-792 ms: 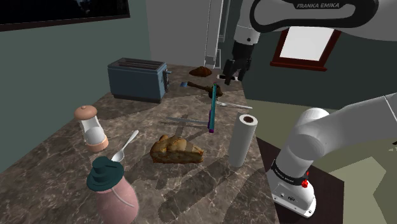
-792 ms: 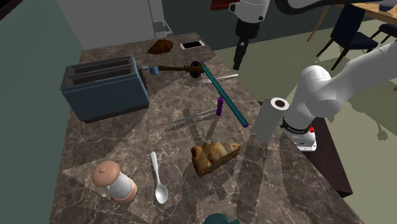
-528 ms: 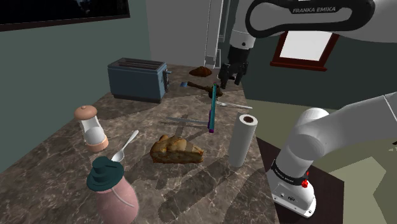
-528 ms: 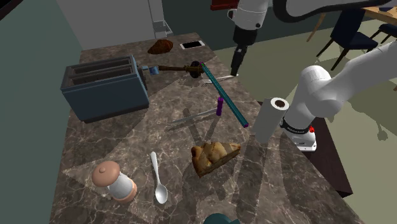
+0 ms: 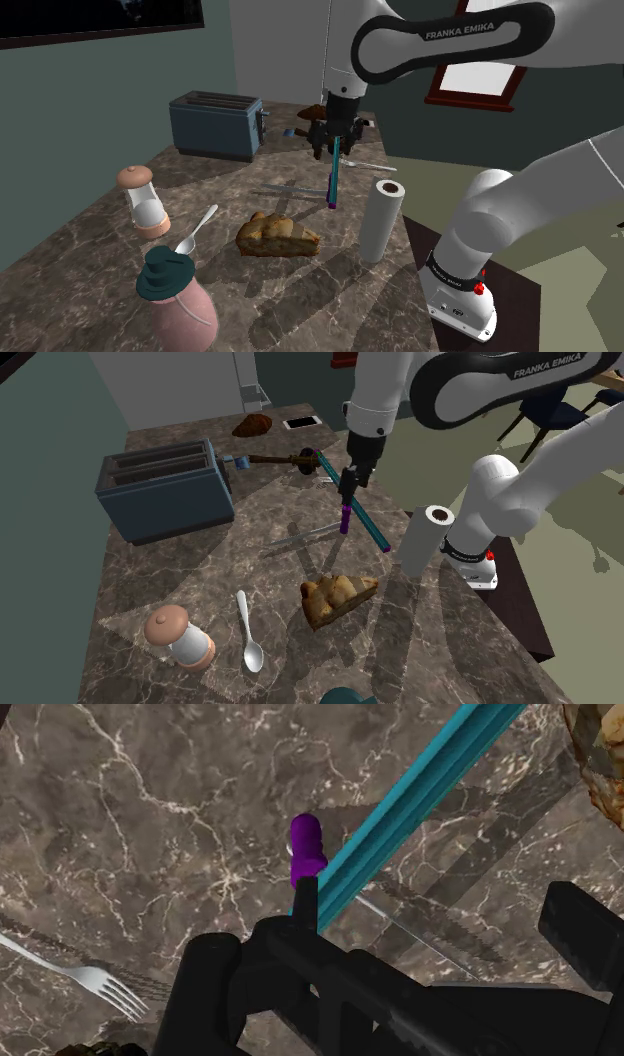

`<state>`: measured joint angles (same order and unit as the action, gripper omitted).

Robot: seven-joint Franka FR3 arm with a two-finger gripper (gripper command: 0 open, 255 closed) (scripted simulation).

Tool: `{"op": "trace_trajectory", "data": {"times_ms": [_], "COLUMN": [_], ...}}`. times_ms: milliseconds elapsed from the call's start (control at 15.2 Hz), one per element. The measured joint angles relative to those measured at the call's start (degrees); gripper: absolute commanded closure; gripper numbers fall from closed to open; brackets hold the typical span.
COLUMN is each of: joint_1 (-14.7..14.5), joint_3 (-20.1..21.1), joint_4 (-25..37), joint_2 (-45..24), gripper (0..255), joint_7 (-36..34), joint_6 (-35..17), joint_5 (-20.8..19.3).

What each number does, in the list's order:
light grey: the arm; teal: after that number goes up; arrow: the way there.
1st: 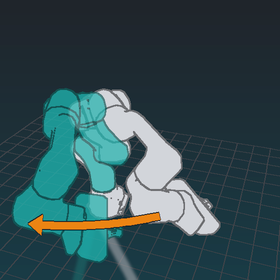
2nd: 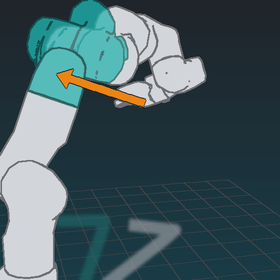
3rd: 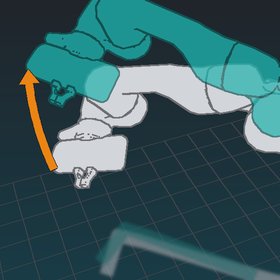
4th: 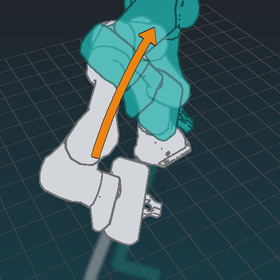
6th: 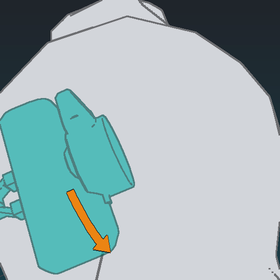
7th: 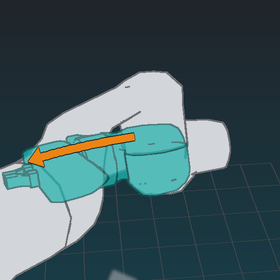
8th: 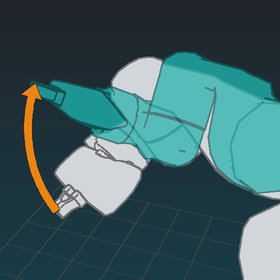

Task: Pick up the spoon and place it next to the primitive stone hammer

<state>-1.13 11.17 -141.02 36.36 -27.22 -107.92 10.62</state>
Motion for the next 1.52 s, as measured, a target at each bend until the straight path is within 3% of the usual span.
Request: {"op": "trace_trajectory", "data": {"times_ms": [330, 726, 1188, 1518], "joint_1": [-0.3, 0.3, 0.9, -1.2], "joint_3": [6.1, 12.7, 18.4, 19.1], "joint_4": [2.1, 6.7, 17.2, 26.0], "joint_2": [-7.5, -18.2, -34.4, -46.1], "gripper": [0, 0, 0, 0], "joint_7": [-10.6, -23.2, -39.8, -51.7], "joint_6": [-6.2, -13.4, -20.0, -22.8], "joint_5": [3.4, 4.4, -0.9, -7.1]}}
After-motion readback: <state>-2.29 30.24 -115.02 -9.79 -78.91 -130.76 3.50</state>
